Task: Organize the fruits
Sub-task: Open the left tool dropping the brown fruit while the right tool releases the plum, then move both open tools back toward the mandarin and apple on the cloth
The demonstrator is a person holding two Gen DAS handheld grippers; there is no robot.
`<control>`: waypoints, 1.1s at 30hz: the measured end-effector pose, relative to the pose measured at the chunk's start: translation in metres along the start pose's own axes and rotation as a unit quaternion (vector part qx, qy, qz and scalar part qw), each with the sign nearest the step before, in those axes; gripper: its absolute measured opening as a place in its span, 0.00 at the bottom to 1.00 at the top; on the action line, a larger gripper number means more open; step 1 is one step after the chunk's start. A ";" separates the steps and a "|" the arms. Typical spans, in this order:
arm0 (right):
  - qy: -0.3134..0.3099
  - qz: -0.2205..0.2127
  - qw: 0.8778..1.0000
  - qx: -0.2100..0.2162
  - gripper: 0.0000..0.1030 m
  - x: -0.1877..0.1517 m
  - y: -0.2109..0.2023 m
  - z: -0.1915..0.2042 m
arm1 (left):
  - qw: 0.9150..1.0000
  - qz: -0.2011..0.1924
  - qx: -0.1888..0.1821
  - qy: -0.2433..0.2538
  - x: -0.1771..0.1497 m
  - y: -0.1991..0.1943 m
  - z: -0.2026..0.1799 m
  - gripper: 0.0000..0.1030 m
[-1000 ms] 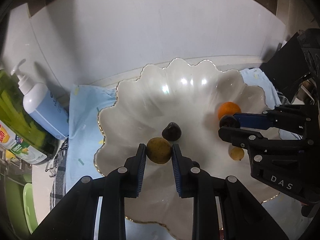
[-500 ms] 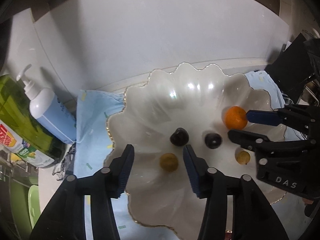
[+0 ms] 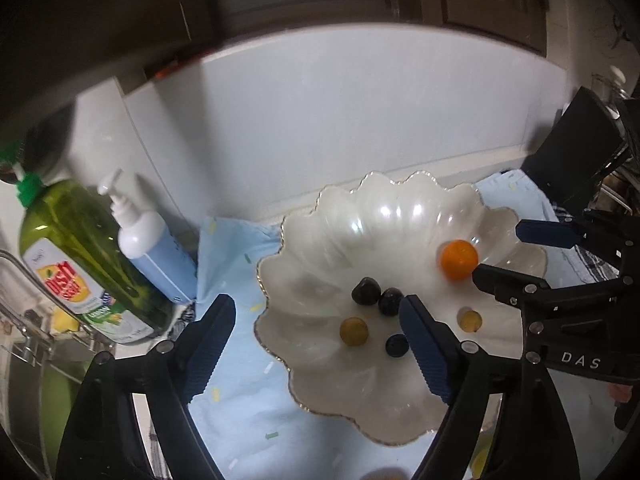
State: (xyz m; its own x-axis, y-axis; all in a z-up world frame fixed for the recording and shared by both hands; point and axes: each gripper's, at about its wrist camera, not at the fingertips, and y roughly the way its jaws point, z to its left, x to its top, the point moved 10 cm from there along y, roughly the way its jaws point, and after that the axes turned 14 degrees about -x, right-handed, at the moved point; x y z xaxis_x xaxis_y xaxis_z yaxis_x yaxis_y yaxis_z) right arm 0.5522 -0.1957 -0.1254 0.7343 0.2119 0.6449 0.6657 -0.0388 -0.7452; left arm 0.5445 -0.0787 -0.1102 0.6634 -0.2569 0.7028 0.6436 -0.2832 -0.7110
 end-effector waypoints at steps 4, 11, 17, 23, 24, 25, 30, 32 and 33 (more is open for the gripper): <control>0.007 -0.020 1.000 -0.005 0.65 0.000 -0.020 -0.004 | 1.000 -0.017 -0.002 0.001 0.000 -0.021 -0.004 0.85; 0.016 -0.050 0.999 -0.002 0.65 -0.002 -0.057 -0.007 | 0.998 -0.051 0.001 0.024 0.000 -0.062 -0.016 0.88; 0.021 -0.085 0.996 -0.004 0.70 -0.006 -0.094 -0.005 | 0.997 -0.077 -0.004 0.024 -0.003 -0.092 -0.022 0.89; 0.021 -0.122 0.992 -0.019 0.71 -0.011 -0.127 -0.006 | 0.995 -0.096 0.001 0.029 -0.013 -0.118 -0.028 0.91; 0.021 -0.125 0.992 -0.020 0.72 -0.012 -0.132 -0.005 | 0.995 -0.099 0.002 0.029 -0.015 -0.121 -0.030 0.91; 0.021 -0.129 0.991 -0.019 0.72 -0.014 -0.136 -0.004 | 0.994 -0.101 0.002 0.031 -0.018 -0.125 -0.031 0.92; 0.016 -0.137 0.990 -0.016 0.72 -0.025 -0.150 0.002 | 0.994 -0.108 0.009 0.032 -0.033 -0.141 -0.036 0.93; 0.013 -0.136 0.991 -0.015 0.72 -0.031 -0.153 0.006 | 0.994 -0.107 0.010 0.032 -0.039 -0.144 -0.037 0.93; 0.012 -0.135 0.991 -0.015 0.72 -0.034 -0.154 0.007 | 0.994 -0.106 0.010 0.030 -0.042 -0.145 -0.037 0.93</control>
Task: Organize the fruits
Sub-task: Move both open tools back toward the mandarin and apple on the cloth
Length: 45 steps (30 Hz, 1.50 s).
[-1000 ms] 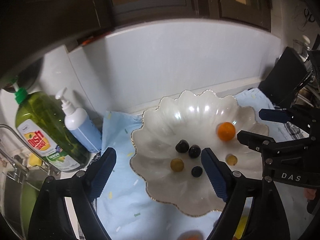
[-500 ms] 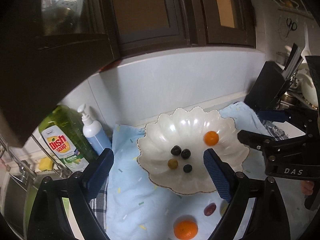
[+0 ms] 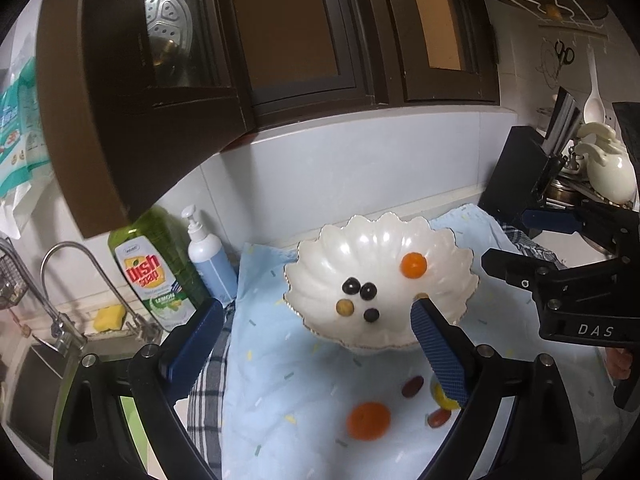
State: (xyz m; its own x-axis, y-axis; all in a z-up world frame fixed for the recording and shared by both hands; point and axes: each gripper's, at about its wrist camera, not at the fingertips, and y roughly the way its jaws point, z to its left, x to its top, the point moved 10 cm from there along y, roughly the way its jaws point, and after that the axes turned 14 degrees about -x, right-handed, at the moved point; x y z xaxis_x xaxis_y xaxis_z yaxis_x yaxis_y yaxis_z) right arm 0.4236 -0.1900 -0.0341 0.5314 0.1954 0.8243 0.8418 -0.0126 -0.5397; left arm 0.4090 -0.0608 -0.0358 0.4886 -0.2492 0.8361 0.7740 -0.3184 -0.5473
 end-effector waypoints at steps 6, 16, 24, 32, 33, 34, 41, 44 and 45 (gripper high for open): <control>-0.004 0.012 1.000 0.007 0.72 -0.019 -0.008 0.007 | 1.000 0.015 -0.004 -0.002 -0.020 -0.004 -0.004 0.93; -0.003 0.053 0.998 0.026 0.72 -0.056 -0.005 0.017 | 0.999 0.038 -0.002 -0.007 -0.049 -0.001 -0.009 0.93; -0.002 0.089 0.995 0.042 0.72 -0.082 0.005 0.025 | 0.998 0.061 -0.015 -0.021 -0.071 0.010 -0.011 0.93; -0.009 0.123 0.991 0.047 0.72 -0.106 0.022 0.032 | 0.996 0.084 -0.019 -0.024 -0.096 0.030 -0.012 0.92; -0.009 0.129 0.991 0.047 0.72 -0.110 0.025 0.033 | 0.996 0.088 -0.021 -0.023 -0.099 0.033 -0.012 0.92; -0.009 0.134 0.990 0.049 0.72 -0.113 0.028 0.034 | 0.995 0.090 -0.024 -0.023 -0.102 0.036 -0.013 0.92; -0.009 0.167 0.985 0.053 0.72 -0.135 0.046 0.037 | 0.992 0.117 -0.043 -0.019 -0.122 0.060 -0.016 0.88; -0.007 0.176 0.983 0.058 0.72 -0.141 0.051 0.040 | 0.990 0.128 -0.052 -0.021 -0.130 0.069 -0.018 0.87; -0.007 0.179 0.982 0.059 0.71 -0.143 0.053 0.041 | 0.989 0.132 -0.055 -0.023 -0.133 0.073 -0.018 0.86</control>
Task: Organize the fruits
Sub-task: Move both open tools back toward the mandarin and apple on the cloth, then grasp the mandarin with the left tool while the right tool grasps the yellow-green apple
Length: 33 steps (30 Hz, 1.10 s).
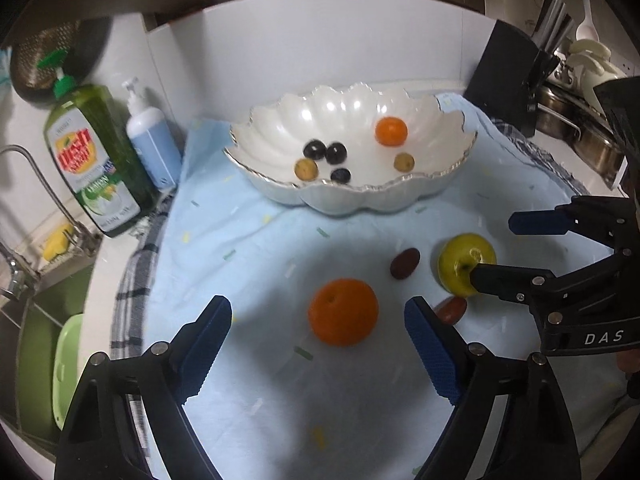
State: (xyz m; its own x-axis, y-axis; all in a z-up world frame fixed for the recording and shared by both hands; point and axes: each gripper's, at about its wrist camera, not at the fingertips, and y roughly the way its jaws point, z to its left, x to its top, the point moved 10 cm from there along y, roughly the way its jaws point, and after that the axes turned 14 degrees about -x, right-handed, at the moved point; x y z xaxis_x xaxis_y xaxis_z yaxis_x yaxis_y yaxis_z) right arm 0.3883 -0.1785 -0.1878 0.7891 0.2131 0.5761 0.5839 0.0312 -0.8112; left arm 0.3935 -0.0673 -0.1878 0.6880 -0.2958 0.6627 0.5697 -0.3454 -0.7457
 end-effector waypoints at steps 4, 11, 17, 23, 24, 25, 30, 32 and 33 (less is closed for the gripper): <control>-0.002 0.010 1.000 0.004 0.71 -0.004 0.009 0.002 | 1.000 0.011 -0.007 -0.008 -0.005 0.013 0.001 0.83; -0.001 0.019 1.000 0.016 0.71 -0.005 0.019 0.005 | 0.999 0.023 -0.021 -0.014 -0.009 0.028 -0.001 0.74; -0.001 0.035 0.999 0.025 0.62 -0.010 0.028 0.009 | 0.999 0.029 -0.027 -0.022 -0.006 0.037 -0.001 0.63; 0.005 0.037 0.998 0.047 0.49 -0.010 0.029 0.015 | 0.998 0.041 -0.041 -0.026 -0.009 0.045 -0.007 0.50; 0.005 0.038 0.998 0.048 0.49 -0.010 0.029 0.016 | 0.998 0.042 -0.039 -0.026 -0.009 0.046 -0.006 0.48; 0.003 0.037 0.998 0.046 0.49 -0.009 0.030 0.018 | 0.998 0.041 -0.036 -0.026 -0.009 0.046 -0.005 0.46; 0.002 0.034 0.999 0.043 0.49 -0.008 0.030 0.018 | 0.998 0.040 -0.040 -0.037 -0.009 0.045 -0.003 0.44; 0.002 0.033 0.999 0.042 0.49 -0.008 0.030 0.018 | 0.998 0.040 -0.040 -0.039 -0.009 0.044 -0.002 0.44; 0.002 0.032 0.999 0.042 0.49 -0.008 0.030 0.017 | 0.998 0.040 -0.040 -0.040 -0.009 0.044 -0.002 0.44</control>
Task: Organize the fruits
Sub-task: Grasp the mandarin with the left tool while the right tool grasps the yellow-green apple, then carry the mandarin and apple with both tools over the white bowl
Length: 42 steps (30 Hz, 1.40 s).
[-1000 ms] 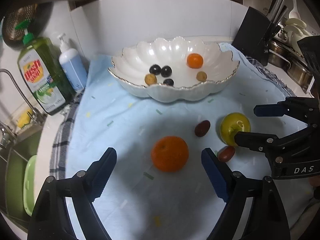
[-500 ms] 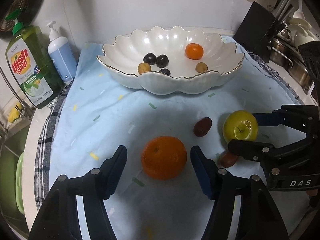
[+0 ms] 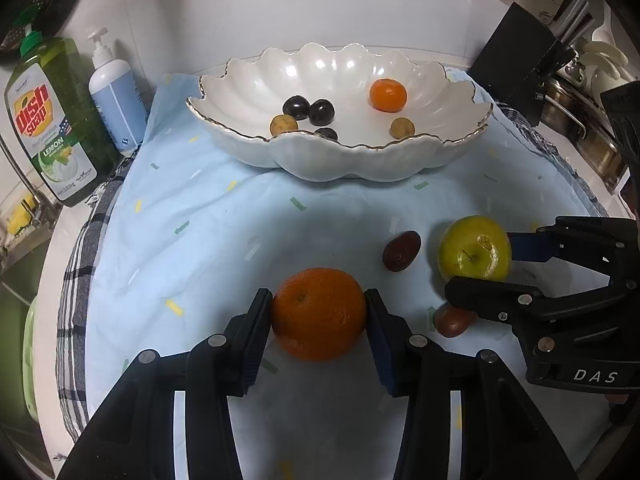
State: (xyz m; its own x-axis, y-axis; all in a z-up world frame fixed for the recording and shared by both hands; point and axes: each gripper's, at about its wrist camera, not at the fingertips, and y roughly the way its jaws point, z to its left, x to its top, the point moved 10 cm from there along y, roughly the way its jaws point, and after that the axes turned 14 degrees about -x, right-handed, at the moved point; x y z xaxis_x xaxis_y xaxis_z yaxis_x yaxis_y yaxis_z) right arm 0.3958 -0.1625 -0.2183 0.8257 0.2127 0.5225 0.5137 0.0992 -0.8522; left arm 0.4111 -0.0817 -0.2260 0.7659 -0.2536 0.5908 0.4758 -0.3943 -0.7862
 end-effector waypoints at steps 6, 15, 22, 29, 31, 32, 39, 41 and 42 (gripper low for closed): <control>0.011 -0.007 1.000 -0.004 0.49 0.001 -0.004 -0.006 | 1.000 -0.009 0.006 0.001 0.003 -0.009 -0.003 0.44; 0.013 -0.034 0.999 -0.013 0.49 0.005 -0.027 -0.011 | 0.999 -0.032 0.009 0.008 0.012 -0.033 -0.013 0.44; 0.020 -0.062 0.998 -0.019 0.49 0.014 -0.050 -0.018 | 0.998 -0.061 0.012 0.017 0.026 -0.054 -0.023 0.44; 0.027 -0.097 0.995 -0.020 0.49 0.031 -0.072 -0.025 | 0.995 -0.096 0.014 0.027 0.047 -0.075 -0.030 0.44; 0.028 -0.108 0.994 -0.022 0.49 0.038 -0.078 -0.027 | 0.994 -0.104 0.015 0.029 0.053 -0.080 -0.031 0.44; 0.028 -0.113 0.993 -0.023 0.49 0.040 -0.080 -0.028 | 0.994 -0.108 0.016 0.031 0.055 -0.082 -0.031 0.44; 0.033 -0.148 0.988 -0.030 0.49 0.064 -0.097 -0.035 | 0.990 -0.137 0.020 0.039 0.080 -0.095 -0.032 0.44; 0.035 -0.158 0.986 -0.034 0.49 0.071 -0.101 -0.037 | 0.988 -0.146 0.023 0.042 0.087 -0.099 -0.032 0.44; 0.035 -0.163 0.985 -0.036 0.49 0.076 -0.103 -0.039 | 0.987 -0.151 0.026 0.044 0.092 -0.101 -0.032 0.44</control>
State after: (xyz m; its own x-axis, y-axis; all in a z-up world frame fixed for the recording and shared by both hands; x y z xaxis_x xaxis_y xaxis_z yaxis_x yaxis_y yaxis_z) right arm 0.4147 -0.1941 -0.0894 0.6266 0.1131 0.7711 0.7675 0.0824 -0.6357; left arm 0.4198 -0.0931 -0.0869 0.5467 -0.2090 0.8108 0.6993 -0.4186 -0.5794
